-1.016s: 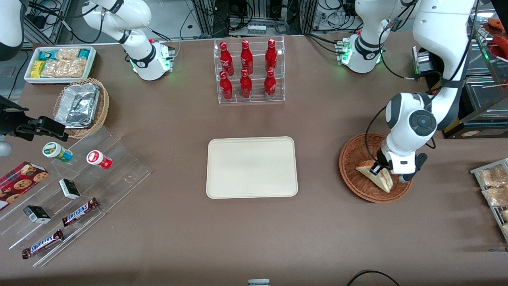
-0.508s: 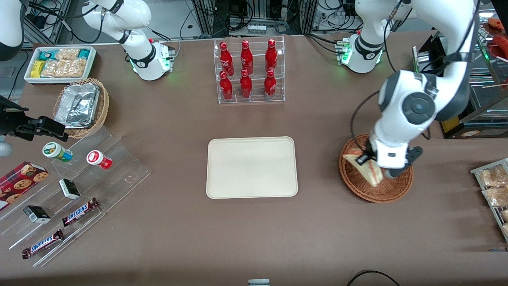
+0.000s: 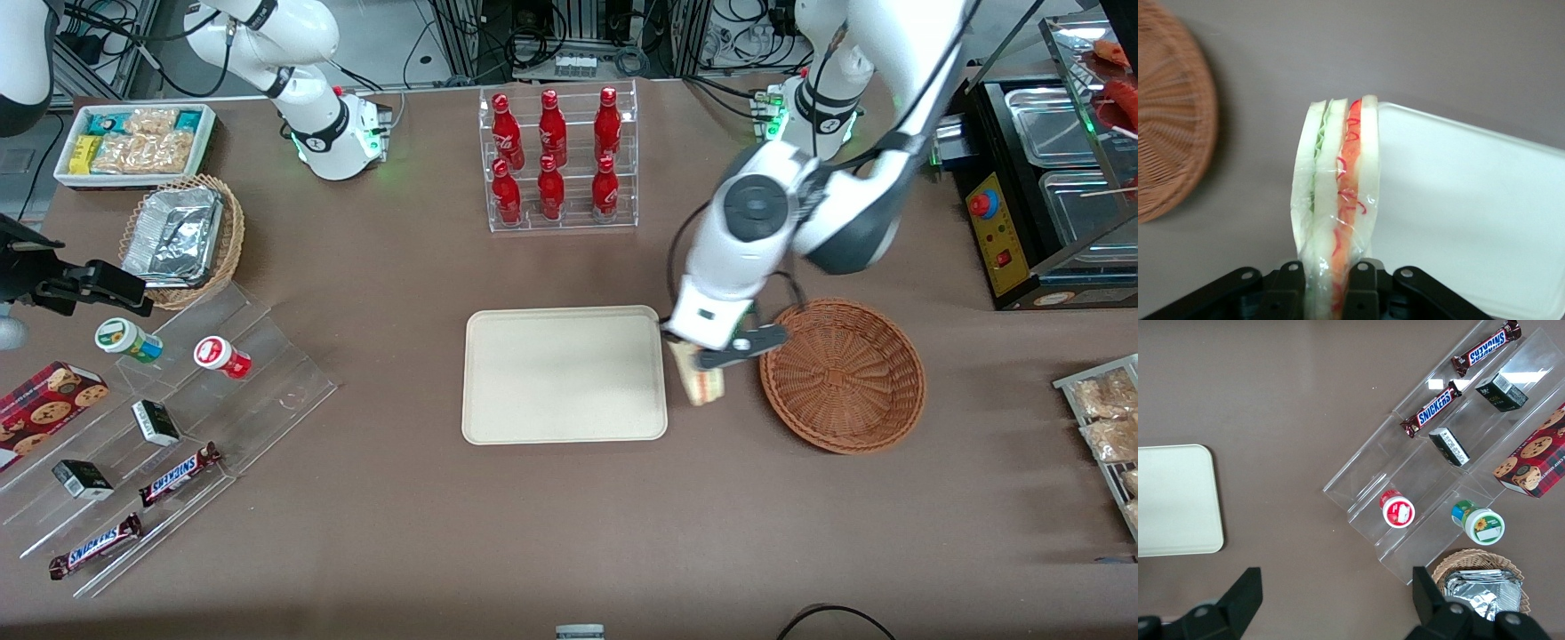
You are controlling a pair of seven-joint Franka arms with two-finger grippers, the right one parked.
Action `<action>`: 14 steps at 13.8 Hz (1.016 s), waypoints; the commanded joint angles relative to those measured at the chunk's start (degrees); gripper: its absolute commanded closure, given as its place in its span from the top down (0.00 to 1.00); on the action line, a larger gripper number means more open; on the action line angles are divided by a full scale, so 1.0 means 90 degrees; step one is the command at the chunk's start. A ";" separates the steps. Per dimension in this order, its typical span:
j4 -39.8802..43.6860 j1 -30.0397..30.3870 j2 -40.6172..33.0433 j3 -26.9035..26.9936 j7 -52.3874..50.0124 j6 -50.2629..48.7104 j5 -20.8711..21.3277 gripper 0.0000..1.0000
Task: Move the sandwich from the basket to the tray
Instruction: 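Lift the sandwich and carry it over the cream tray, then lower the sandwich onto the tray and open the left gripper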
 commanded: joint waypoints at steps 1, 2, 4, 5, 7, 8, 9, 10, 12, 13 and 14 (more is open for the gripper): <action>0.0824 -0.0679 0.0912 -0.0127 -0.0426 -0.0161 0.0732 0.00; 0.0922 -0.0817 0.1107 -0.0127 -0.0485 -0.0151 0.0928 0.00; 0.1321 -0.1227 0.1575 -0.0127 -0.0758 -0.0151 0.1231 0.00; 0.1497 -0.1393 0.1791 -0.0117 -0.0875 -0.0151 0.1397 0.00; 0.1732 -0.1521 0.2133 -0.0117 -0.1168 -0.0102 0.1690 0.00; 0.1888 -0.1590 0.2299 -0.0117 -0.1237 -0.0102 0.1827 0.00; 0.1967 -0.1697 0.2417 -0.0117 -0.1247 -0.0102 0.1867 0.00; 0.2103 -0.1804 0.2563 -0.0098 -0.1248 -0.0102 0.1896 0.00; 0.2241 -0.1922 0.2778 -0.0098 -0.1238 -0.0102 0.1916 0.00; 0.2241 -0.1942 0.2847 -0.0098 -0.1238 -0.0093 0.2032 0.00; 0.2241 -0.1942 0.2905 -0.0107 -0.1238 -0.0083 0.2217 0.00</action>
